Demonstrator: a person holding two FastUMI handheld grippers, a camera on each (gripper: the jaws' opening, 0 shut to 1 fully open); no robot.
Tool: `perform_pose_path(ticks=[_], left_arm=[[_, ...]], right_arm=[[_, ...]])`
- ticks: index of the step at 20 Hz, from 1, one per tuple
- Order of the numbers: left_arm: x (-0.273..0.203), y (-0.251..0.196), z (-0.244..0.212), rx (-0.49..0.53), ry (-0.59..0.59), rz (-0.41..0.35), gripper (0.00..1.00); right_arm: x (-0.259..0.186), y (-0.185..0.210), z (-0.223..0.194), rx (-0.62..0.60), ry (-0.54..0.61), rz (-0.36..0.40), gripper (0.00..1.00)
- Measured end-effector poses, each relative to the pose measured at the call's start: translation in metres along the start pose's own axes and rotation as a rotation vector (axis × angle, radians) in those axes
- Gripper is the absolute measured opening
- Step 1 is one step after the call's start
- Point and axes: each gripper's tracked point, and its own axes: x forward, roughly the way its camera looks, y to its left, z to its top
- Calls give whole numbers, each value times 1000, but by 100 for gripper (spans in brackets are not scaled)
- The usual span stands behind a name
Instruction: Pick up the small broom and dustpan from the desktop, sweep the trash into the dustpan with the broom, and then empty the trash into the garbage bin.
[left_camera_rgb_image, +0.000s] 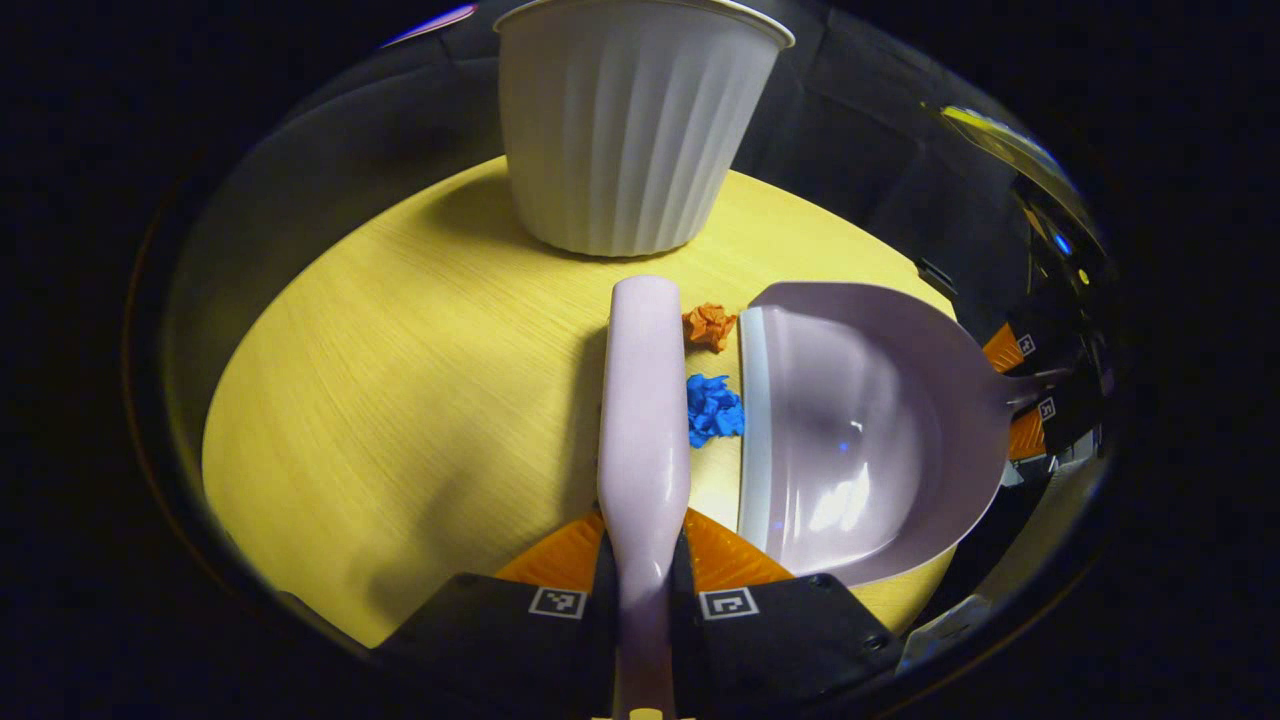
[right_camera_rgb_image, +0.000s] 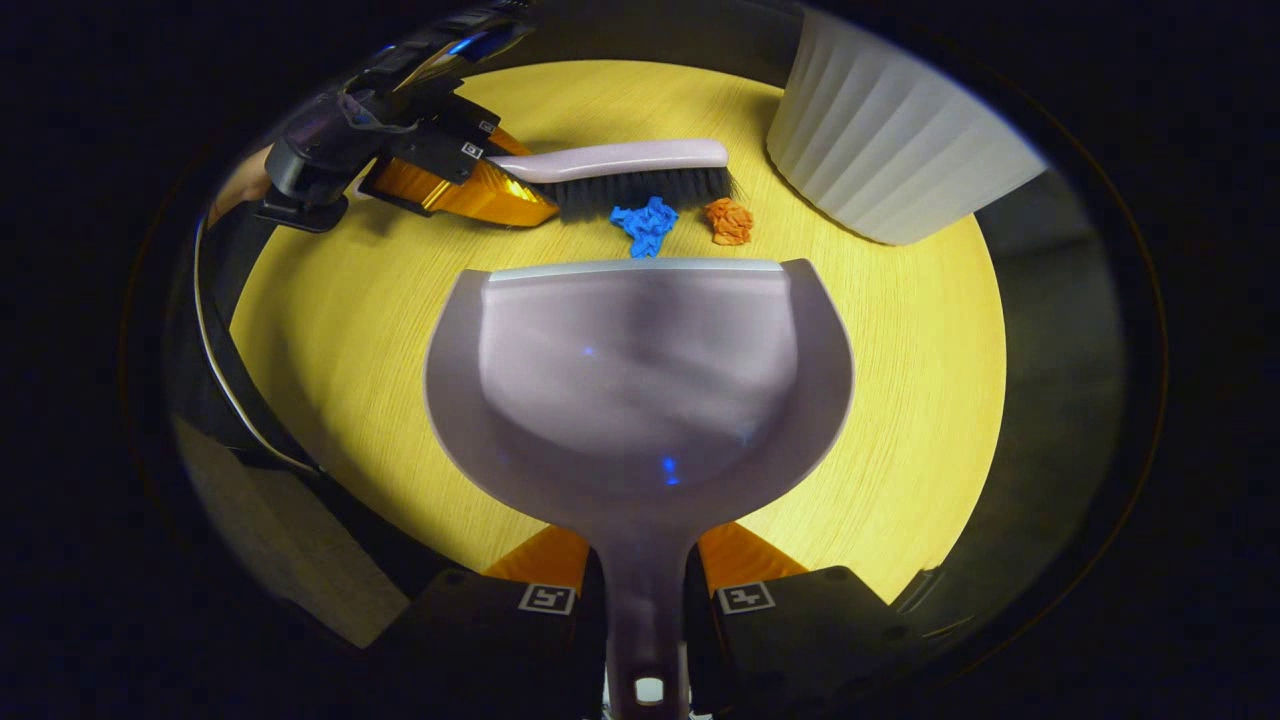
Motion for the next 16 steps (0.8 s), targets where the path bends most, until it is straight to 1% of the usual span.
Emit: perform_pose_path(ticks=[2,3,4,5,6,7,9,10,11,12,13,14,16], left_arm=[[-2,-11,-1,8,7,-36,27],[-4,-19,-2,18,15,-61,27],[-8,-26,-3,32,21,-85,27],[-12,-32,-4,47,25,-108,27],[-16,-42,-5,53,34,-143,25],[-20,-50,-4,56,34,-170,27],[-24,-62,-6,62,44,-204,27],[-27,-65,-7,55,49,-200,29],[-32,-65,-8,39,50,-188,27],[-36,-64,-8,17,45,-172,27],[-43,-62,-6,-8,35,-151,27],[-49,-61,-5,-30,27,-133,25],[-63,-59,-2,-73,-2,-94,27]], right_arm=[[1,2,1,22,-11,1,32],[2,2,2,24,-16,1,36],[2,3,2,23,-23,3,37],[3,2,1,20,-26,4,37],[3,2,2,18,-35,6,32],[4,2,3,14,-40,8,37],[4,2,4,2,-54,11,37],[5,2,3,3,-64,14,37],[8,1,1,5,-79,15,37],[11,1,1,7,-96,15,32],[13,2,0,9,-112,16,36],[15,3,-1,13,-130,19,32],[18,5,-1,37,-168,26,36]])
